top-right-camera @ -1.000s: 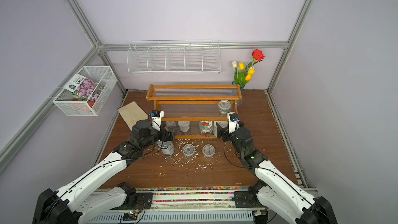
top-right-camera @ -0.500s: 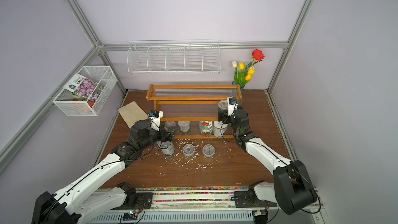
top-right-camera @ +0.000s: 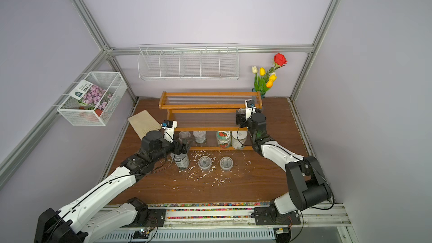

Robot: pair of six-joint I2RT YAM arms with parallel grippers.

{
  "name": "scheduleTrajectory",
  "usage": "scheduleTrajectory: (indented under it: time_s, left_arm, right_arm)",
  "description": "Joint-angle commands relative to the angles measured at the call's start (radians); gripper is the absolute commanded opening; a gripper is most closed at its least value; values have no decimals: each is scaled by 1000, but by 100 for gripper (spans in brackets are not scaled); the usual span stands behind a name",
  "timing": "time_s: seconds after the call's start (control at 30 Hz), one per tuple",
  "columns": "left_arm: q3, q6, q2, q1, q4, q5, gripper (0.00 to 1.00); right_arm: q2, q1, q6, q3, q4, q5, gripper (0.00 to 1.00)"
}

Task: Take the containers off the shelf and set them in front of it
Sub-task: 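Pick up a container from the shelf.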

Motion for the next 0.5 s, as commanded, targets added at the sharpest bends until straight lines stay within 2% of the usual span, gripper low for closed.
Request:
scheduleTrajectory:
  time_s: [0.0,0.13,0.2,0.47]
  left_arm:
    - [24,-19,-5,5,41,24,97]
    - [17,-29,-3,5,82,37,97]
    - [12,-39,-2,5,107,45,97]
    - [-13,-61,22,5,231,90,97]
  right_arm:
    - [17,-6,-15,26,38,-17,83]
    - [1,-6,-25,12,33,-42,66]
    - [-20,-5,-32,-1,29,-56,61]
    - [-172,-4,-26,-96,-26,-124,57]
